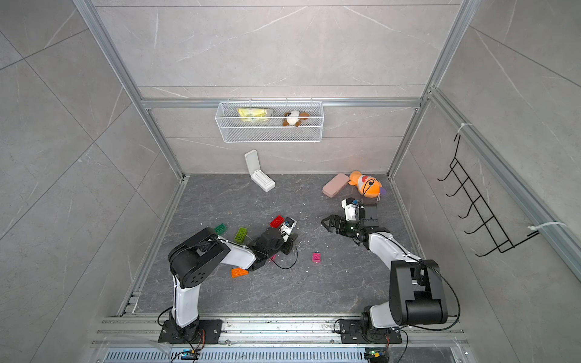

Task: Assemble a carrot with lego
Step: Adjust the lego brick at the center of the board.

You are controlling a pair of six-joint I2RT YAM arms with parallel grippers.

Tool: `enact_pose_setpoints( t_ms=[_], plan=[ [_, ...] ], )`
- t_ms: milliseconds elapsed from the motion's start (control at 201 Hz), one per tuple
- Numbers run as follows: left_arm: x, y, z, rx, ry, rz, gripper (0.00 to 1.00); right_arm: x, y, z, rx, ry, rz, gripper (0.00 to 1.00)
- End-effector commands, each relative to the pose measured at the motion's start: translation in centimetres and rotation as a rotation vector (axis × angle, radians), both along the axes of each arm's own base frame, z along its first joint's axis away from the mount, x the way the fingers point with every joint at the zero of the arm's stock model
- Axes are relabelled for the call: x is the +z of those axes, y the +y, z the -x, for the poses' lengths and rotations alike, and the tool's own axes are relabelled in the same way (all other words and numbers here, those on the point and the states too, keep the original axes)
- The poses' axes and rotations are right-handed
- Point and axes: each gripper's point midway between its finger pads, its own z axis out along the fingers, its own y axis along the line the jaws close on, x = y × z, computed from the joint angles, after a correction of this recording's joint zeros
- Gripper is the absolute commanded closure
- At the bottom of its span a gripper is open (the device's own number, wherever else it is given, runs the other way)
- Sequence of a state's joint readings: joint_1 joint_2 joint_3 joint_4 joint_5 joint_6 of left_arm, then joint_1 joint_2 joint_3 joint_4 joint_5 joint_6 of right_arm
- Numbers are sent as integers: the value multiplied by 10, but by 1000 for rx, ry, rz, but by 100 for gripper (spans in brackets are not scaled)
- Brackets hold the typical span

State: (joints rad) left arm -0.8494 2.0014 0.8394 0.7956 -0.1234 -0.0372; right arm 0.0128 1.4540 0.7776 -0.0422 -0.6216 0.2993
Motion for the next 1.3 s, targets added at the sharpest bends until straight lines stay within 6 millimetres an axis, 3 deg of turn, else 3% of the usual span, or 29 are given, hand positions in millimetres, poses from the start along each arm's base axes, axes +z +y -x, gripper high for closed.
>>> enact_pose_setpoints(
  t_ms=[0,428,607,980,1294],
  plan=[
    [-4,2,4,-11,-11,-11,59,-3,1,4,8,9,-1,5],
    [-10,15,18,-12,15,-19,49,-4,0,5,8,13,3,5],
    [3,18,19,4,12,17,45,-4,5,8,36,16,-1,5],
    [56,28,31,39,58,120,38,-5,91,16,362,-27,70,24],
    [85,94,43,255,100,100,39,-26,136,3,502,-28,164,50]
  ],
)
